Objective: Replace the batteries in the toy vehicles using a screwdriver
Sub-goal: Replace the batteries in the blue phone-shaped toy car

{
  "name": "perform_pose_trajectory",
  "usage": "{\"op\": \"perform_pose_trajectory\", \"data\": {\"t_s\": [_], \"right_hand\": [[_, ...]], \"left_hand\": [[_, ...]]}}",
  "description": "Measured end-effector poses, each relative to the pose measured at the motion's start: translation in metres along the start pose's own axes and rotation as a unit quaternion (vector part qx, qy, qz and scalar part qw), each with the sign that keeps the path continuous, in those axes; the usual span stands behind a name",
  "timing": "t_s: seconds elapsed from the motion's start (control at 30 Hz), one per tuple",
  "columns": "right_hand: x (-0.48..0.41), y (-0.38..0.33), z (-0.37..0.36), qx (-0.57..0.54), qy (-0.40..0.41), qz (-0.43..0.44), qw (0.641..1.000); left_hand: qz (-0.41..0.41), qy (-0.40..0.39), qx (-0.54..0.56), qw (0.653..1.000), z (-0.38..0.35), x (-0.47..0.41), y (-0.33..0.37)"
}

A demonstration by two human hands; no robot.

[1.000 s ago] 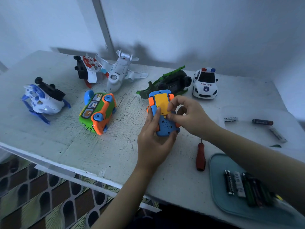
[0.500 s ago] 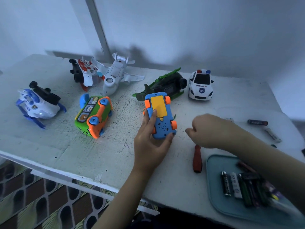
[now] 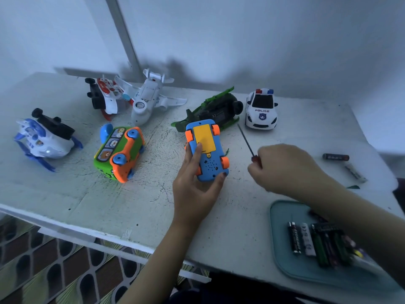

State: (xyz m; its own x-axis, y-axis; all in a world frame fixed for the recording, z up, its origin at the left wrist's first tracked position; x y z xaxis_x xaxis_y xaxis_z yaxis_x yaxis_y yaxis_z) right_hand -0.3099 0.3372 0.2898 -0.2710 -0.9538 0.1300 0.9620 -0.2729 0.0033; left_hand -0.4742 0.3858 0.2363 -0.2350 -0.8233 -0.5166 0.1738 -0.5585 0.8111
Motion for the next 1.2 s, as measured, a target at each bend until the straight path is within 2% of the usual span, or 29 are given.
{"op": "perform_pose_trajectory", "data": {"t_s": [0.07,0.13,0.23,0.3,0.4,0.53,0.6,0.67,0.73,0.8,0.83,0.9,0.97,1.07,1.13,1.2], "right_hand": [[-0.004,-0.005,0.016,-0.023,0.064,0.045,0.997],[-0.009,-0.012,0.021,-0.134,0.067,0.094,0.984],[-0.011,-0.015,0.022,-0.373,0.024,0.100,0.922],[-0.012,-0.017,0.020,-0.459,-0.006,0.088,0.884],[-0.017,-0.017,0.016,-0.482,-0.033,0.079,0.872],[-0.019,-0.020,0.012,-0.555,-0.094,0.085,0.822],[-0.018,-0.021,0.016,-0.540,-0.091,0.112,0.829],[-0.019,-0.019,0.026,-0.476,-0.039,0.144,0.867],[-0.021,-0.012,0.039,-0.395,0.056,0.162,0.903],[-0.020,-0.003,0.053,-0.338,0.164,0.160,0.913],[-0.018,0.002,0.059,-0.335,0.209,0.151,0.906],[-0.016,0.011,0.066,-0.416,0.255,0.137,0.862],[-0.017,0.016,0.070,-0.520,0.258,0.140,0.802],[-0.015,0.011,0.078,-0.586,0.253,0.176,0.749],[-0.012,0.007,0.082,-0.587,0.258,0.182,0.746],[-0.006,0.003,0.085,-0.551,0.278,0.187,0.764]], "left_hand": [[0.002,-0.001,-0.001,1.000,0.000,0.000,0.000],[0.003,-0.003,0.003,1.000,-0.001,0.000,0.000],[0.005,-0.008,0.011,1.000,-0.002,0.000,0.000],[0.005,-0.008,0.013,1.000,-0.001,0.000,0.000],[0.003,-0.009,0.020,1.000,-0.001,0.000,0.000],[0.002,-0.010,0.014,1.000,-0.001,0.000,0.000],[0.007,-0.014,0.017,1.000,-0.002,-0.001,-0.001],[0.009,-0.015,0.017,1.000,-0.003,-0.001,-0.001],[0.005,-0.016,0.013,1.000,-0.003,-0.001,-0.001],[0.004,-0.014,0.008,1.000,-0.002,-0.001,-0.001],[0.005,-0.013,0.007,1.000,-0.002,-0.001,-0.001],[0.010,-0.011,0.009,1.000,-0.001,-0.001,-0.001],[0.015,-0.014,0.016,1.000,-0.001,-0.001,-0.001],[0.006,-0.014,0.013,1.000,-0.001,-0.001,0.002],[0.003,-0.016,0.011,1.000,-0.001,-0.001,0.004],[0.007,-0.015,0.004,1.000,-0.001,-0.002,0.004]]}}
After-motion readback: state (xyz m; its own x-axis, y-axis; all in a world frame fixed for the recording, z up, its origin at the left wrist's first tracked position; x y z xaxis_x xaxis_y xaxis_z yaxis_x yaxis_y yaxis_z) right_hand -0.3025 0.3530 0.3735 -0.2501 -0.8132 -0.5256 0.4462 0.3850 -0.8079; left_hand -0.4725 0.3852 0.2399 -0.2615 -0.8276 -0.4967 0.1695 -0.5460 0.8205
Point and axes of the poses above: each hand's wrist, its own x-axis away from the middle knuckle, its own z-axis out of the back of the hand, y = z × x, the point moved 9 cm from there along -x, towards the middle knuckle, and after that the axes turned 5 degrees about x, right-handed, at the moved point
